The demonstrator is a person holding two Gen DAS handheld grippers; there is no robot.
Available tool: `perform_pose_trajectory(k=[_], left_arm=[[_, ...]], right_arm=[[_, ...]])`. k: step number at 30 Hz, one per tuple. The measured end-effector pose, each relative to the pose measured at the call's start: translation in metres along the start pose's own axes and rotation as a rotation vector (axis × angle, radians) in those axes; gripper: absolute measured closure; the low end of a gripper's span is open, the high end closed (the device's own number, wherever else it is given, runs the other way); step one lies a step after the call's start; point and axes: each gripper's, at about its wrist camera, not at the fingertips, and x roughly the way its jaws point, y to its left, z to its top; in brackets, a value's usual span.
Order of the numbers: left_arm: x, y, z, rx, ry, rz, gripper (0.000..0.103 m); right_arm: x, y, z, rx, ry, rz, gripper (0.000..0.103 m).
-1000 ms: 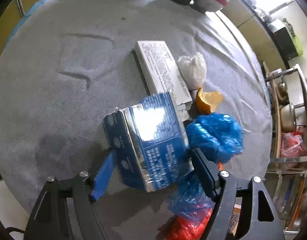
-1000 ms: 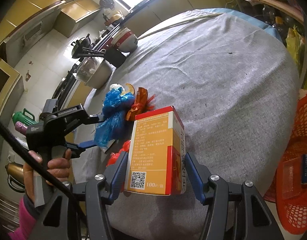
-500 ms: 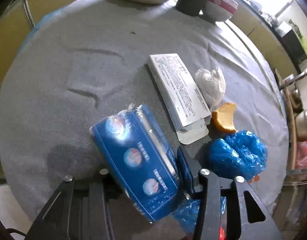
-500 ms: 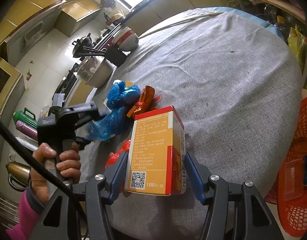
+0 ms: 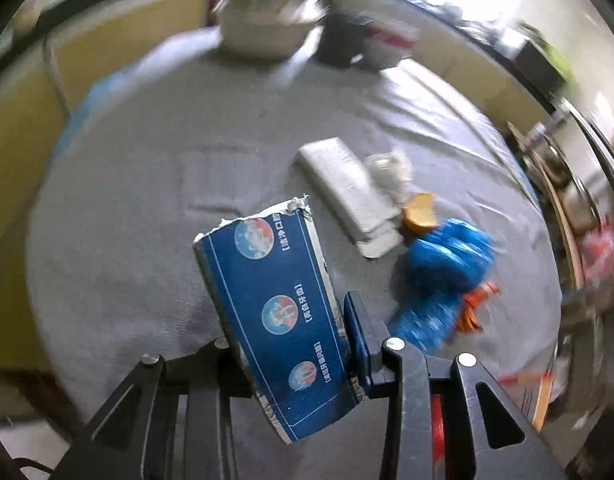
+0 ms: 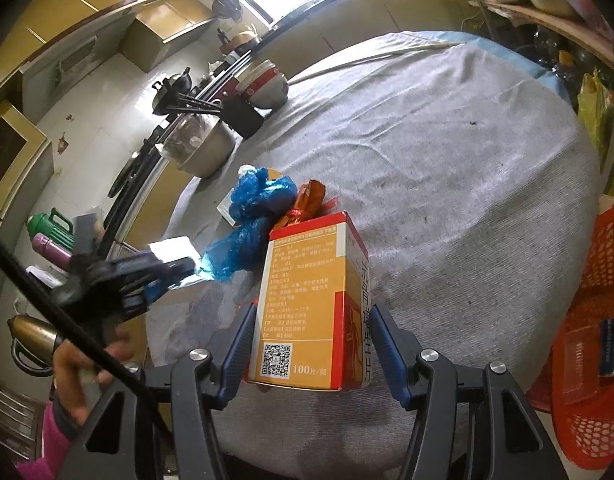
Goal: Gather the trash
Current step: 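Carry carton and orange box to the orange basket and release both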
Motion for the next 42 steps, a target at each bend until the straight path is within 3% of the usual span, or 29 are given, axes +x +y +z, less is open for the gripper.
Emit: perform_pose_trajectory(k=[4, 9, 11, 15, 23, 26, 27, 28, 31, 36, 42], left_arm=[[-0.042, -0.032, -0.011, 0.183, -0.107, -0.033, 0.065], [-0.068, -0.105, -0.036, 0.42, -0.163, -0.182, 0.065], [-0.07, -0.139, -0.051, 0.516, -0.143, -0.255, 0.065], [-0.069, -0.196, -0.08, 0.657, -0.086, -0.332, 0.064], [-0.043, -0.293, -0.127, 0.824, 0.046, -0.427, 0.063], [-0.035, -0.317, -0.144, 0.876, 0.085, -0.452, 0.053], [-0.033, -0.322, -0.149, 0.888, 0.097, -0.45, 0.041], [-0.028, -0.329, -0.152, 0.893, 0.106, -0.44, 0.038], [-0.02, -0.329, -0.154, 0.889, 0.114, -0.428, 0.038], [-0.017, -0.294, -0.143, 0.85, 0.1, -0.379, 0.038], [-0.027, -0.23, -0.128, 0.8, 0.009, -0.235, 0.038]], right_arm=[[-0.016, -0.014, 0.002, 0.033, -0.043, -0.01, 0.042], [-0.062, -0.048, 0.002, 0.084, -0.146, -0.061, 0.042], [-0.086, -0.068, 0.0, 0.12, -0.195, -0.099, 0.042], [-0.131, -0.112, -0.007, 0.211, -0.281, -0.167, 0.042], [-0.183, -0.184, -0.029, 0.405, -0.367, -0.234, 0.041], [-0.185, -0.2, -0.035, 0.465, -0.368, -0.224, 0.038], [-0.183, -0.204, -0.036, 0.483, -0.366, -0.215, 0.037], [-0.181, -0.206, -0.037, 0.502, -0.361, -0.216, 0.037], [-0.177, -0.217, -0.038, 0.549, -0.356, -0.203, 0.037], [-0.174, -0.211, -0.035, 0.511, -0.368, -0.185, 0.037], [-0.145, -0.172, -0.023, 0.404, -0.328, -0.135, 0.037]])
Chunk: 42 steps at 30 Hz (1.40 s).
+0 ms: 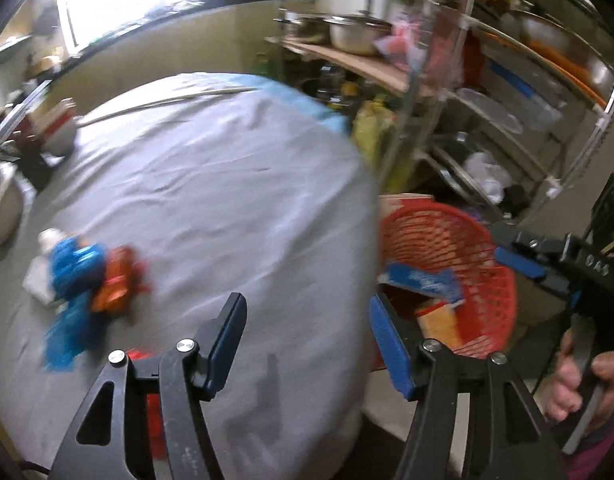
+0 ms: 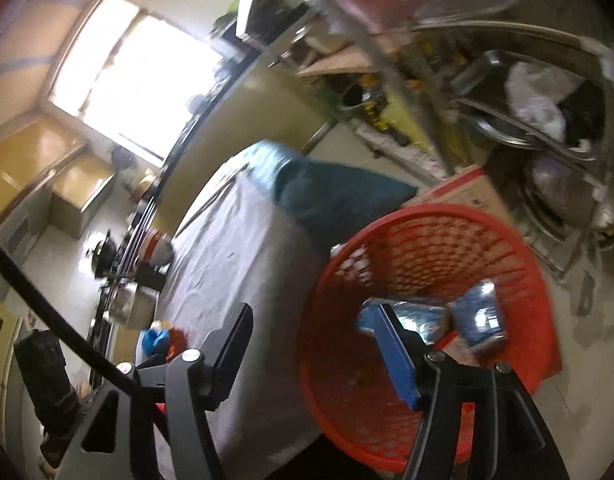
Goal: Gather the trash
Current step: 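Carry carton and orange box to the orange basket and release both, then move both tools back over the remaining plastic bags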
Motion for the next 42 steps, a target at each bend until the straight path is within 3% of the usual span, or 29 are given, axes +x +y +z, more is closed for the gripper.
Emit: perform_pose_trajectory(k=[8, 15, 29, 42], left_arm=[[-0.049, 0.063, -0.037, -0.068, -0.099, 0.286, 0.031], [-0.076, 0.097, -0.058, -0.115, -0.142, 0.418, 0.029], [-0.096, 0.147, -0.093, -0.245, -0.152, 0.49, 0.029], [-0.095, 0.163, -0.105, -0.28, -0.137, 0.511, 0.029]], right_arm=[[0.026, 0.085, -0.03, -0.226, 0.038, 0.035, 0.037], [0.035, 0.138, -0.057, -0.374, 0.055, 0.054, 0.037], [0.051, 0.2, -0.102, -0.56, 0.122, 0.098, 0.037], [0.058, 0.217, -0.122, -0.626, 0.15, 0.123, 0.037]])
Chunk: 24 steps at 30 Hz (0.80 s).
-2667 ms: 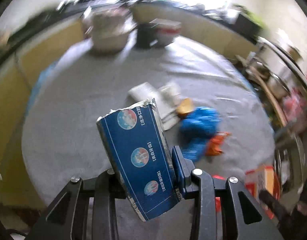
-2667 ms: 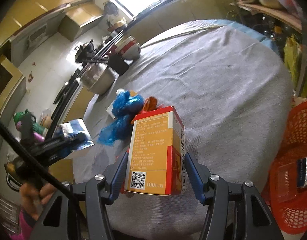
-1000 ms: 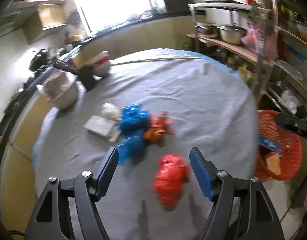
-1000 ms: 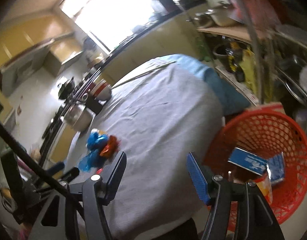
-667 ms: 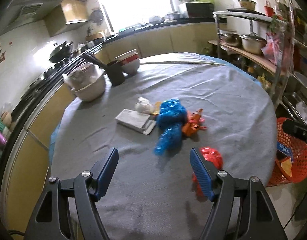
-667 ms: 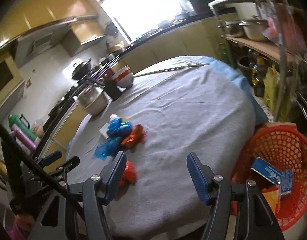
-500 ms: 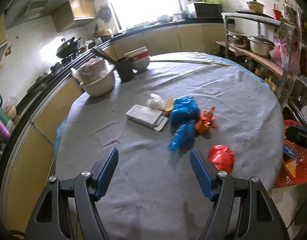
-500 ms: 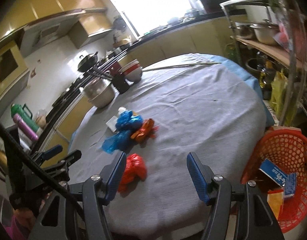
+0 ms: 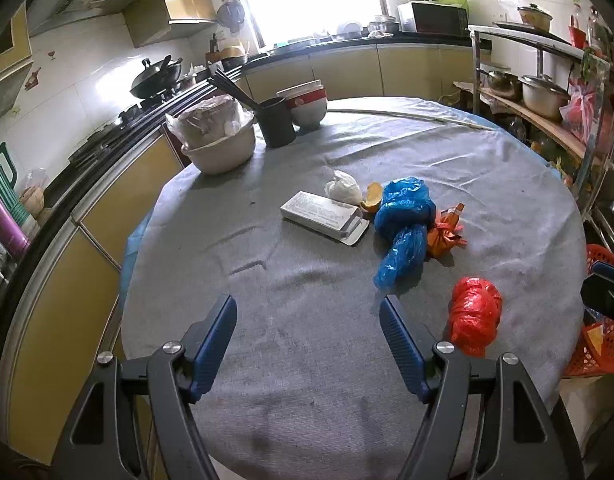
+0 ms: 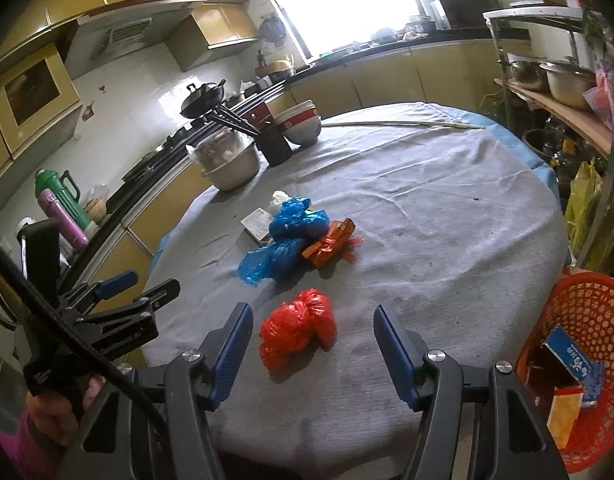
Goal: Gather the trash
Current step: 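Move both tools back over the remaining plastic bags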
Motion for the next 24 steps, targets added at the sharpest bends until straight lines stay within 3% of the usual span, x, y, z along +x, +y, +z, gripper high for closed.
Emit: perform_pose_trajectory(k=[24], left_arm=[[0.018, 0.0, -0.006, -0.005, 0.045, 0.014, 0.029]], right_arm=[[0.016, 0.006, -0.006, -0.03, 0.039, 0.018, 0.037]])
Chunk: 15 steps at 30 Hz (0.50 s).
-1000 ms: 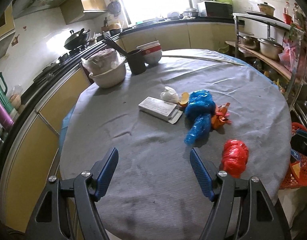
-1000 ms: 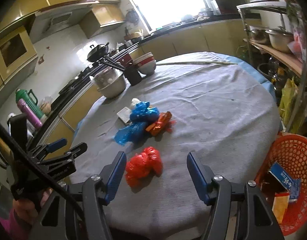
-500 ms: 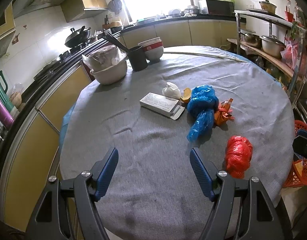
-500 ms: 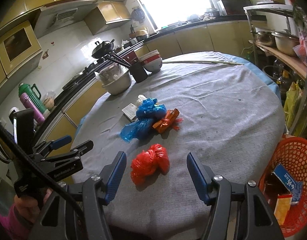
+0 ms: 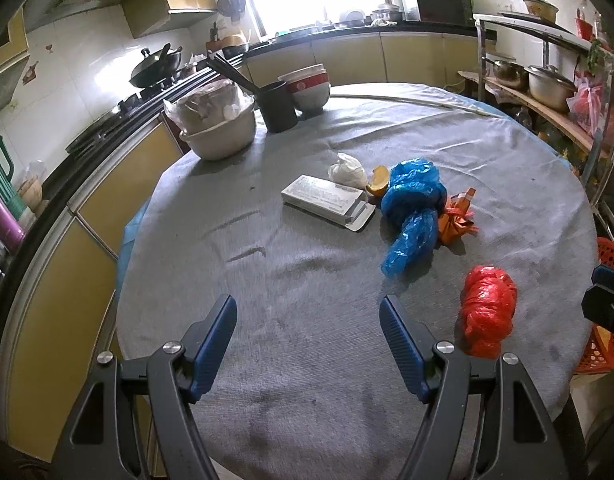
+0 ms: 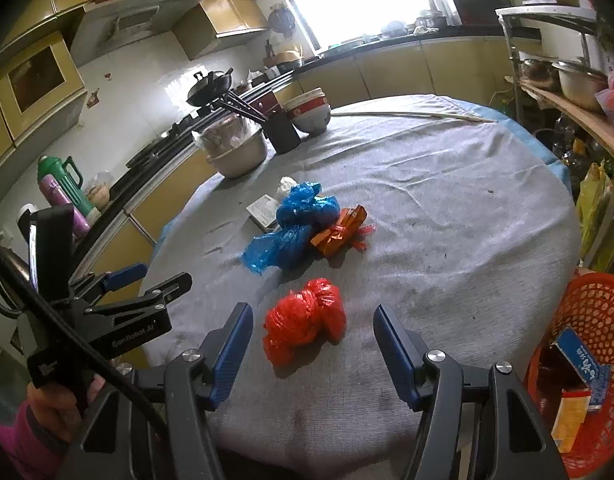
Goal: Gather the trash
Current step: 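Move both tools back over the remaining plastic bags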
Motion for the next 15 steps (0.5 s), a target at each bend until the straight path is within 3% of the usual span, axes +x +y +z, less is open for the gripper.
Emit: perform_pose_trajectory(k=[9, 15], left_arm=[[0.015, 0.004, 0.0, -0.003, 0.026, 0.008, 0.029], [0.037, 0.022, 0.001, -0.056, 0.081, 0.008, 0.029]], right_arm=[[0.024, 0.007, 0.0, -0.022, 0.044, 0.014, 0.037], [0.056, 0.003, 0.002, 0.017, 0.107, 0.043, 0.046]])
